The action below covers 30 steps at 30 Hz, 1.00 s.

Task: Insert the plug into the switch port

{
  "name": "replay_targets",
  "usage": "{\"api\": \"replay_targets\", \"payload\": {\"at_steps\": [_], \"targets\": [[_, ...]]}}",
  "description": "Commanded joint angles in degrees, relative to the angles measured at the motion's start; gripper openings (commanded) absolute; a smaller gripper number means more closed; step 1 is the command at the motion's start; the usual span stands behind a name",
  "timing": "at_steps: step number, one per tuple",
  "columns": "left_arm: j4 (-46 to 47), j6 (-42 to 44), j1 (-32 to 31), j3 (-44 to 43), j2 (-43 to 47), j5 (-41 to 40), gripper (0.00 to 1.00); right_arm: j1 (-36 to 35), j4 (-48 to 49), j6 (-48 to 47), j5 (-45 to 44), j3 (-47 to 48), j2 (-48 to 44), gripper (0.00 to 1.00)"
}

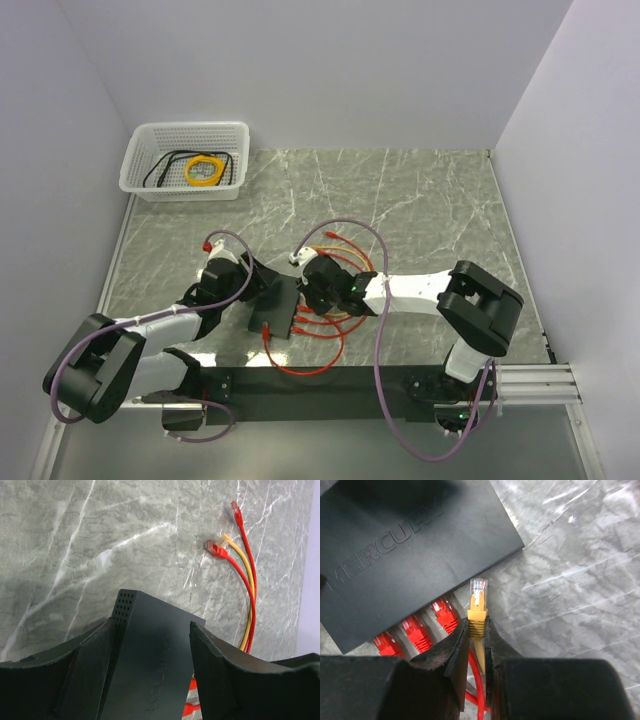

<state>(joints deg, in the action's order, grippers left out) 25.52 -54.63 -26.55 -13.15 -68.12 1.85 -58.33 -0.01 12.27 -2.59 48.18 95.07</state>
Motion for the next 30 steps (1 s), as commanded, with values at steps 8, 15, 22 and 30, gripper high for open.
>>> {"api": "replay_targets", "payload": {"at_steps": [8, 15, 22, 30], "targets": [[3.0, 1.3, 0.2, -0.2, -0.5, 1.3, 0.66, -1.7, -2.8, 0.7, -2.9, 0.9, 0.0, 0.00], [3.0, 1.6, 0.1, 0.1, -1.0, 1.3, 0.66, -3.0, -1.7, -1.0, -1.9, 1.5, -1.3, 0.00], [3.8, 1.8, 0.1, 0.6, -1.7, 1.8, 0.65, -4.0, -1.0, -2.6, -2.3, 2.9, -1.7, 0.00], [5.1, 1.6, 0.1, 1.3, -2.8, 2.3, 0.64, -4.3, -1.4, -3.5, -3.3, 6.0, -0.6, 0.00]]}}
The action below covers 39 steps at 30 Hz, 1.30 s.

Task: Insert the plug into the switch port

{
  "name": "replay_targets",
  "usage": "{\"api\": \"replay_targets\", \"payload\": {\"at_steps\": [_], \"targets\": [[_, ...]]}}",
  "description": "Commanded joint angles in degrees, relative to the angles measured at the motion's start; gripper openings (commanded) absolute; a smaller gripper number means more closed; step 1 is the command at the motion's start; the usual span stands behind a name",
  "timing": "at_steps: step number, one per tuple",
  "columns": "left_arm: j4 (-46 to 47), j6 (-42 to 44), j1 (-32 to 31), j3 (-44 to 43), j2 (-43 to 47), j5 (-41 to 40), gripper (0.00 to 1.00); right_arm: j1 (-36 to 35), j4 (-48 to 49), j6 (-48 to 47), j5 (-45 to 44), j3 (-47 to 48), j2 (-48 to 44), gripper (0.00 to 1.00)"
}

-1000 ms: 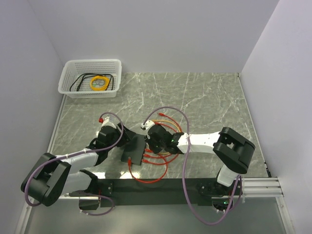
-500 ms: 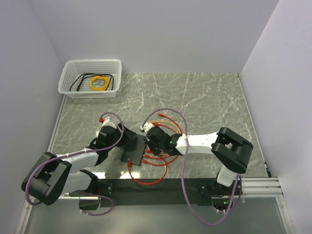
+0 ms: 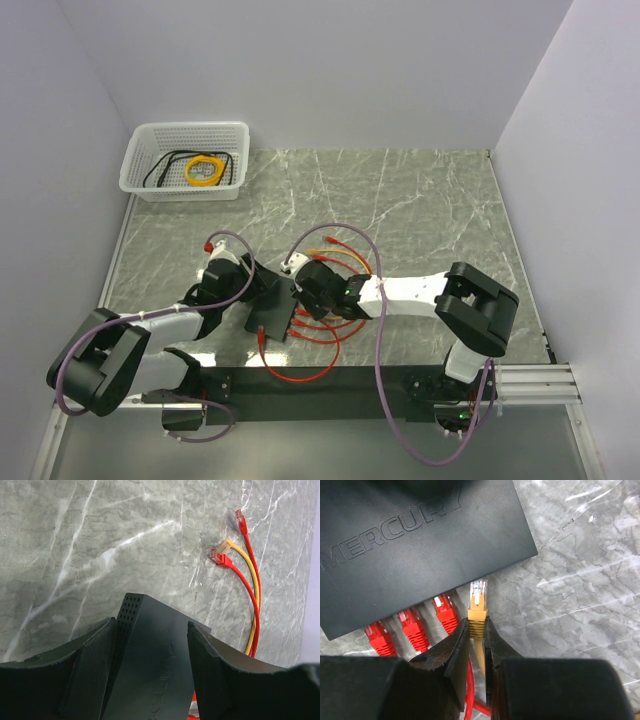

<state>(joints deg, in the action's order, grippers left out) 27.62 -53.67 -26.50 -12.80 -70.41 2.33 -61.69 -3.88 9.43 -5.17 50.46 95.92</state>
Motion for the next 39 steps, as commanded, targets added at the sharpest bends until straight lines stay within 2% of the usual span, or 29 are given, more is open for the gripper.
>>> {"api": "replay_targets", "payload": {"at_steps": [1, 17, 25, 29, 39], "targets": [[3.3, 0.6, 0.0, 1.2, -0.5, 1.9, 0.64, -0.9, 2.6, -0.7, -0.6, 4.0, -1.3, 0.00], [3.9, 1.3, 0.0, 2.3, 0.2, 2.2, 0.64, -1.4, 7.0, -3.3, 6.7, 3.7, 0.8, 0.00], [6.5, 1.9, 0.0, 3.4, -1.0, 4.4, 0.63, -1.2, 8.8, -5.0, 5.9, 4.0, -0.1, 0.00], [7.4, 2.2, -0.4, 3.6, -1.4, 5.1, 0.60, -0.3, 9.2, -5.7, 5.7, 5.8, 0.7, 0.00], [6.9, 0.7, -3.0, 7.2, 2.4, 4.0, 0.57, 1.0, 11.3, -3.9, 5.6, 9.6, 4.5, 0.00]]}}
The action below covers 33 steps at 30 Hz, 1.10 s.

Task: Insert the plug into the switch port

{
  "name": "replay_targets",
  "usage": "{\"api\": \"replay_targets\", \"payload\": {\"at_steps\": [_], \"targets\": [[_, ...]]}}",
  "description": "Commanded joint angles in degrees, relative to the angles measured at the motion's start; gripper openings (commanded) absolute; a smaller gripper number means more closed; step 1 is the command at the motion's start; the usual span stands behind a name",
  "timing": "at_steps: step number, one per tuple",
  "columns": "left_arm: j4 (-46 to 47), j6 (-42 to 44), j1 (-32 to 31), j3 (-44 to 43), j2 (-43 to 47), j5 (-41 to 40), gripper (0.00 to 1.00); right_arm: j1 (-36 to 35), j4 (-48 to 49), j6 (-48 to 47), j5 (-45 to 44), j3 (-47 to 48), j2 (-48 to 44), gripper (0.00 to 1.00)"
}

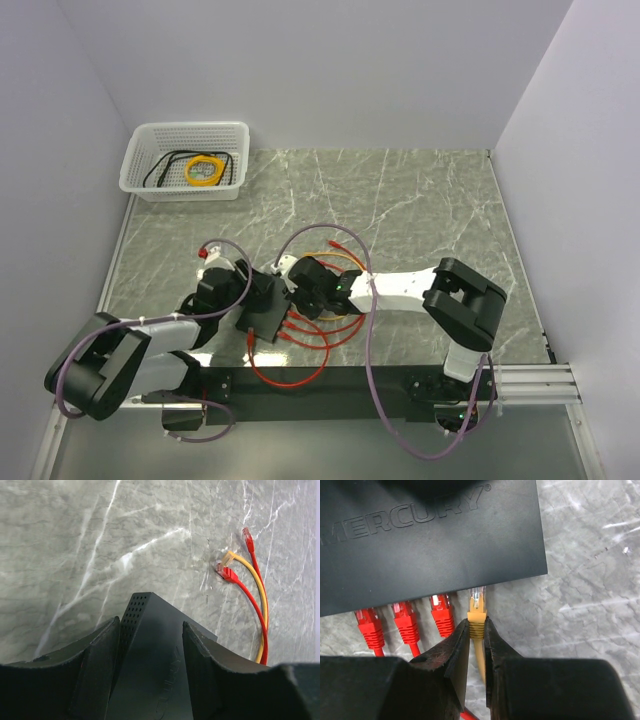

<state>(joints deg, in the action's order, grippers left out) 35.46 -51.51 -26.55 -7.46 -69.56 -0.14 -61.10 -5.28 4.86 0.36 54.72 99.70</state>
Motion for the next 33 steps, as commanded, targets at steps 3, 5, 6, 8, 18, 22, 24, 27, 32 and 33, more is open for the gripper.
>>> {"api": "replay_targets", "payload": {"at_steps": [3, 5, 6, 8, 18, 22, 24, 27, 32, 33], "targets": [[-1.8, -1.7, -3.9, 2.4, 2.9, 5.8, 0.57, 0.5, 13.9, 1.3, -0.3, 5.0, 0.8, 0.00], [-2.7, -1.7, -4.7, 2.5, 3.8, 5.0, 0.57, 0.5, 15.3, 1.6, -0.3, 3.8, -0.5, 0.00], [-3.1, -1.6, -5.2, 2.5, 4.0, 4.0, 0.57, 0.5, 16.4, 1.6, -0.3, 3.2, -1.8, 0.00], [-3.8, -1.4, -6.2, 2.5, 4.1, 3.3, 0.57, 0.5, 17.1, 1.3, -0.2, 2.9, -2.9, 0.00], [-2.8, -1.8, -8.5, 2.5, 2.3, 1.4, 0.56, 0.5, 16.5, -1.0, 2.9, 7.5, -2.4, 0.00], [-3.8, -1.7, -9.2, 2.3, 2.5, 0.6, 0.56, 0.6, 17.8, -0.4, 3.4, 7.9, -1.8, 0.00], [-4.6, -1.7, -9.5, 2.2, 2.9, 0.2, 0.55, 0.7, 17.9, -0.4, 3.7, 8.8, -1.7, 0.00], [-5.1, -1.7, -9.8, 2.4, 3.6, 0.2, 0.55, 0.9, 18.2, -0.4, 4.8, 9.8, -2.1, 0.00], [-5.8, -1.4, -10.1, 2.5, 3.8, -1.2, 0.55, 1.9, 17.9, 0.0, 7.9, 11.9, -1.4, 0.00], [-5.8, -1.3, -10.1, 2.5, 3.7, -1.4, 0.55, 2.1, 18.1, 0.5, 10.3, 12.2, -0.7, 0.00]]}}
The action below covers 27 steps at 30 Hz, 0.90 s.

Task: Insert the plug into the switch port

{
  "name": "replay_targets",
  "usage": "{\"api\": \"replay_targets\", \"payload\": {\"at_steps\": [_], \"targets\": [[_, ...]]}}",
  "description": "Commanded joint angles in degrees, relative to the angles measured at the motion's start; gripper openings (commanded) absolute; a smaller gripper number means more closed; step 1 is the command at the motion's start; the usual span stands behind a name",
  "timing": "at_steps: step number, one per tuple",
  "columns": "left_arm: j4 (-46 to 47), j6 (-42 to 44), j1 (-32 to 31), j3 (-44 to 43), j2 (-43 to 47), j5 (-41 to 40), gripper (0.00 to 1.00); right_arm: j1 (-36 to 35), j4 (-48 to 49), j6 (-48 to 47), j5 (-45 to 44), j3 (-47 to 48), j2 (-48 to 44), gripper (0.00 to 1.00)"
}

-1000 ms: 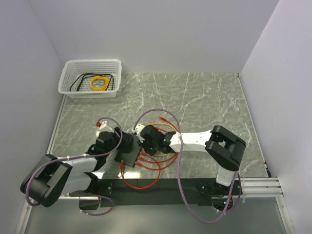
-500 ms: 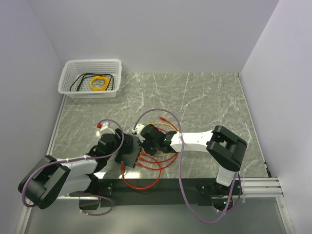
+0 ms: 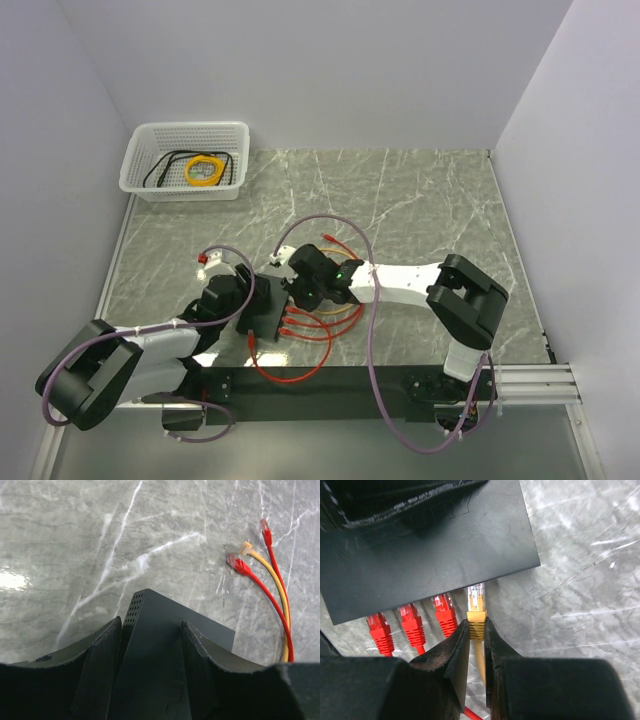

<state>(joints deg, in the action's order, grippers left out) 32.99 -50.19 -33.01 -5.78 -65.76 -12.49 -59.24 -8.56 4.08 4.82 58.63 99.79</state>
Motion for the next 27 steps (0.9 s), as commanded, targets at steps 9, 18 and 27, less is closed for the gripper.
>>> {"api": "replay_targets", "payload": {"at_steps": [9, 18, 27], "targets": [[-3.1, -2.1, -4.1, 0.7, -0.7, 9.6, 0.55, 0.8, 19.6, 0.7, 12.1, 10.3, 4.4, 0.00], [-0.1, -0.3, -5.4, -1.2, -6.5, 9.5, 0.53, 0.6, 19.4, -1.8, 8.8, 10.1, 6.3, 0.00], [0.8, 0.9, -10.3, -3.9, -13.4, 5.9, 0.50, 0.7, 19.0, -3.6, 7.7, 11.9, 2.6, 0.00]]}}
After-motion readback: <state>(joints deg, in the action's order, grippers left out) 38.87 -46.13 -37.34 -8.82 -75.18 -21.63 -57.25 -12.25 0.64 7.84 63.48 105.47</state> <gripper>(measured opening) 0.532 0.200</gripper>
